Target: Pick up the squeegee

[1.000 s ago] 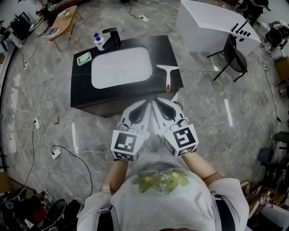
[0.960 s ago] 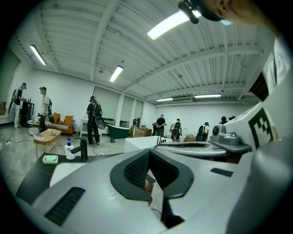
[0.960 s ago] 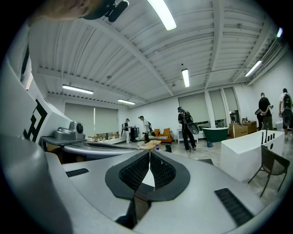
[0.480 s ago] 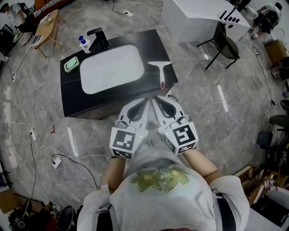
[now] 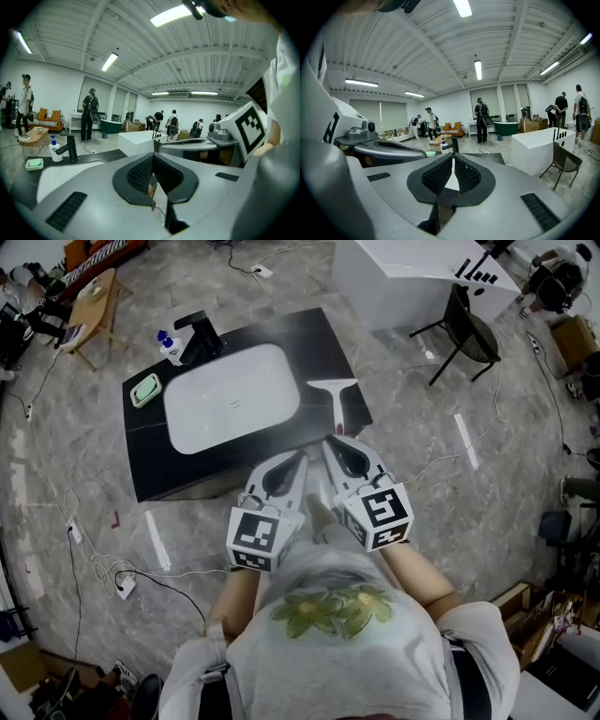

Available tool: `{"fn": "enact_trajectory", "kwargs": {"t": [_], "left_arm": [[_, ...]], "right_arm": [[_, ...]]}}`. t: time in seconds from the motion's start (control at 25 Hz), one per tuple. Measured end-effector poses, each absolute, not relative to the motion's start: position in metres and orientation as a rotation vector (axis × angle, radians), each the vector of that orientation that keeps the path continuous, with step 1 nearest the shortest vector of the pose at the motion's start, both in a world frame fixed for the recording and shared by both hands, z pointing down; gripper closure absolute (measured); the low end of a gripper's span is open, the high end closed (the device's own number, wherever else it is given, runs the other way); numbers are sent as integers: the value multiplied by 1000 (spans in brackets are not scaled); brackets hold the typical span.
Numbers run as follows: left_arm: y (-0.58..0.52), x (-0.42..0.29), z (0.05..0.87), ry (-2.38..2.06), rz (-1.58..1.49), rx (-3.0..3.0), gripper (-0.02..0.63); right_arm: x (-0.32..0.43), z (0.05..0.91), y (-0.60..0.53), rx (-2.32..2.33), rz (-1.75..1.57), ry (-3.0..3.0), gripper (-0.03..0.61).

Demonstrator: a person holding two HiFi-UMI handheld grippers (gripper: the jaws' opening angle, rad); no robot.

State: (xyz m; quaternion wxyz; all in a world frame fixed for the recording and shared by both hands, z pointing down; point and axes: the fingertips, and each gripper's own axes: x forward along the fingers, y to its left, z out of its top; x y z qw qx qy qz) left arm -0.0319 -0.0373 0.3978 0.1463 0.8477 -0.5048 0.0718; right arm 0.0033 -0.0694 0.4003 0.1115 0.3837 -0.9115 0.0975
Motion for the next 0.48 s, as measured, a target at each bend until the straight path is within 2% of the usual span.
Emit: {"fn": "enact_trajectory", "kwargs": {"t": [0.48], "left_arm": [[-78,-35,421,-1386,270,2418,604]], "right_arm": [[15,456,-121,1173,386,-2498,554]]}}
